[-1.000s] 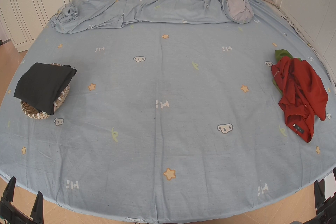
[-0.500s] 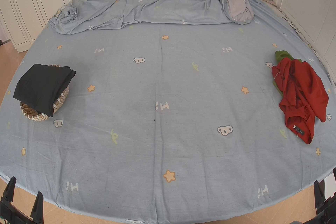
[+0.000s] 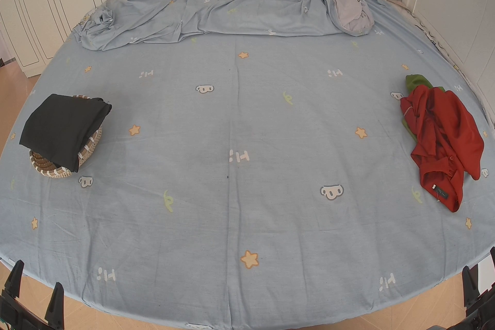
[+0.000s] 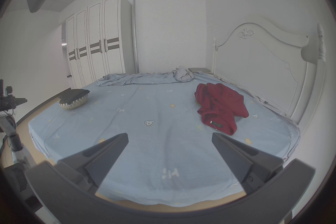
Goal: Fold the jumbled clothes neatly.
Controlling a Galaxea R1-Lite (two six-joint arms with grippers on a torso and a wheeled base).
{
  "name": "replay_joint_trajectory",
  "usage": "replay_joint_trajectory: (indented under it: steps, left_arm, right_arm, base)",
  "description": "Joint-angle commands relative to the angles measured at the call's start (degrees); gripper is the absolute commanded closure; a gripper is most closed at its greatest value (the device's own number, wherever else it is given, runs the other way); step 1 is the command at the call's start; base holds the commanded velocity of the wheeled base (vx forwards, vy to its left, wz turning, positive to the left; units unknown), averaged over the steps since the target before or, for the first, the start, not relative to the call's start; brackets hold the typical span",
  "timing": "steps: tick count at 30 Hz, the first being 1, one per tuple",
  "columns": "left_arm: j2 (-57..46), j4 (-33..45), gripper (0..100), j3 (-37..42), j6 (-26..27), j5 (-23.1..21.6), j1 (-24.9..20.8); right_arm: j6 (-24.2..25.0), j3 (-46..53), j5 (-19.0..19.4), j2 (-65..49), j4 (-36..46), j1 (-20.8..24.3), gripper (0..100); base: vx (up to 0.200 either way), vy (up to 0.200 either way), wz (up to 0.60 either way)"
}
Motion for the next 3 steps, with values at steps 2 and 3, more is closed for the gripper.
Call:
replay_joint_trajectory:
  steps: [2,3]
  left_arm:
    - [-0.9,0.0,0,1.0,0.0,0.0,0.0]
    - [-0.9,0.0,0,1.0,0.0,0.0,0.0]
  right_arm:
    - [0.0,0.7,0.0,-0.8,0.0,0.0,0]
    - [0.0,0.7,0.0,-0.8,0.0,0.0,0]
  base:
    - [0.000,0.000,0.00]
    - [0.000,0.000,0.00]
